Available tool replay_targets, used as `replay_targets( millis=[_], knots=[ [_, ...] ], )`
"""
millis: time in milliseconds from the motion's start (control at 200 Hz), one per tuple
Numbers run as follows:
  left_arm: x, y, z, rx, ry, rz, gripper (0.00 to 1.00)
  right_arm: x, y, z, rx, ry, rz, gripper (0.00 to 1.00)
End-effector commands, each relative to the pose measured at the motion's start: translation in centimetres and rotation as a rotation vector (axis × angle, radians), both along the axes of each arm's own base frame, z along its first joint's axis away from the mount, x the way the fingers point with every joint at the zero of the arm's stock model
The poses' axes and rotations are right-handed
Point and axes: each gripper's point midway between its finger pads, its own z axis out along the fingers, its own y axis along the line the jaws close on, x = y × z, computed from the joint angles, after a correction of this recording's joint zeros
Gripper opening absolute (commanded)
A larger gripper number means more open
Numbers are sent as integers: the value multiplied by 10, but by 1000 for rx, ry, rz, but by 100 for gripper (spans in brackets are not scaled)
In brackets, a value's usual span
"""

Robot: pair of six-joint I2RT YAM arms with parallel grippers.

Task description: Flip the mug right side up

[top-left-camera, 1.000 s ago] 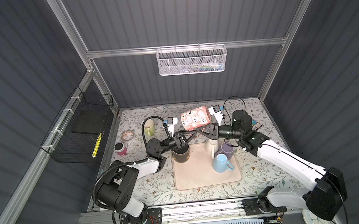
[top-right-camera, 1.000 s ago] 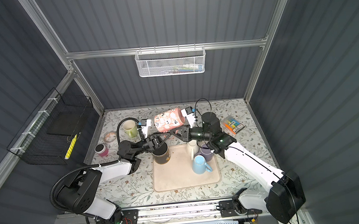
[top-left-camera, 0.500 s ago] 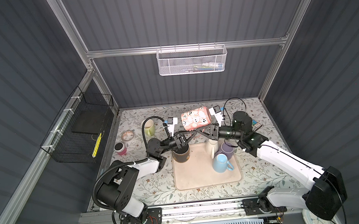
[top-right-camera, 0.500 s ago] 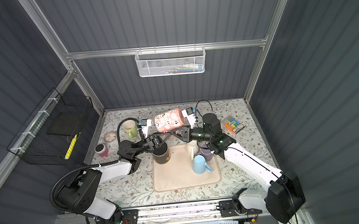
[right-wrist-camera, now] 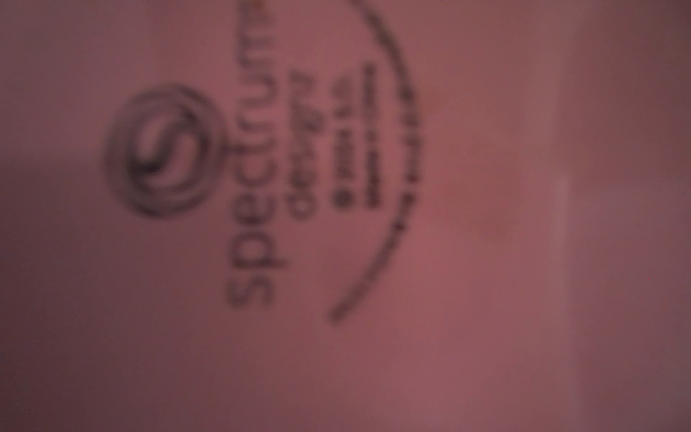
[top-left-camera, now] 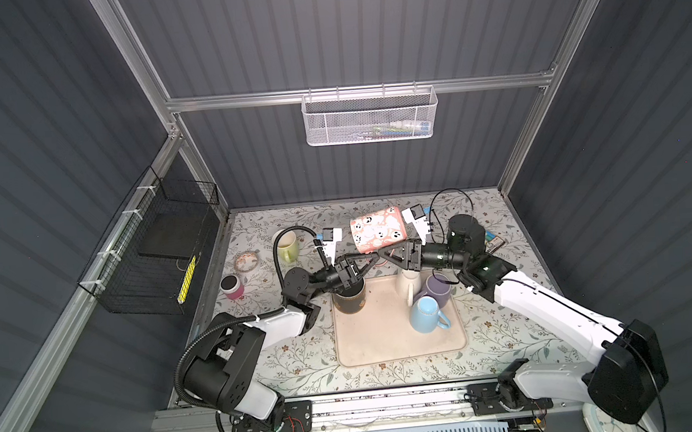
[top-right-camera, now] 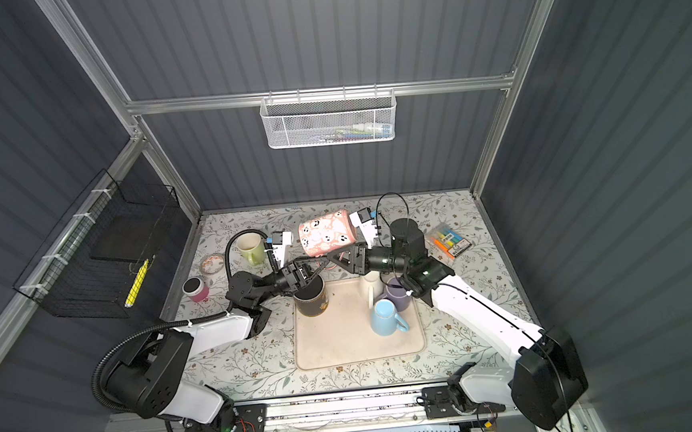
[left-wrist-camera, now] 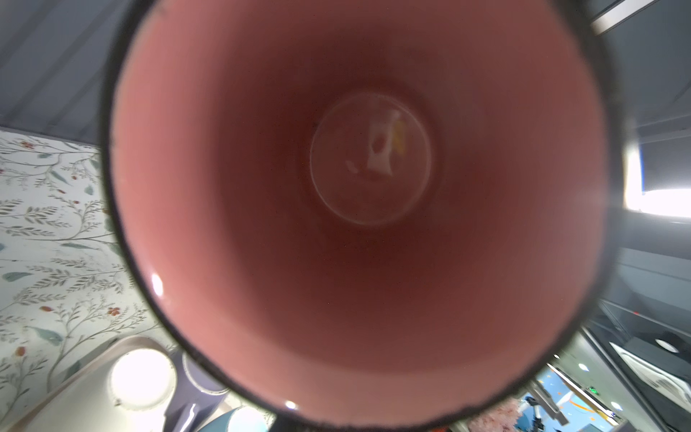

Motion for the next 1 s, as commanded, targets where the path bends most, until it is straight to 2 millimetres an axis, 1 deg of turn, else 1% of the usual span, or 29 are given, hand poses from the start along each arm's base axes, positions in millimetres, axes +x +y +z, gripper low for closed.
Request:
replay_targets(
  millis=[0,115,320,435,650,851,996],
  knots=[
    [-6,8,18,-20,-115,58,0,-11,6,17,34,-65,64,48],
    [-7,10,18,-23,-123,72,0,-11,6,16,33,-65,71,53],
    [-6,14,19,-37,-128,99,0,-12,5,15,22,-70,65,58],
    [-4,19,19,-29,-136,143,0,-11,3,10,7,-67,58,61],
    [-1,31,17,-13,-155,243,0,-11,3,1,-13,-55,53,62],
    [1,39,18,-29,-161,299,0,-10,3,-2,-20,-47,54,62],
    [7,45,16,25,-158,370,0,-10,1,-6,-40,-45,42,62]
  ],
)
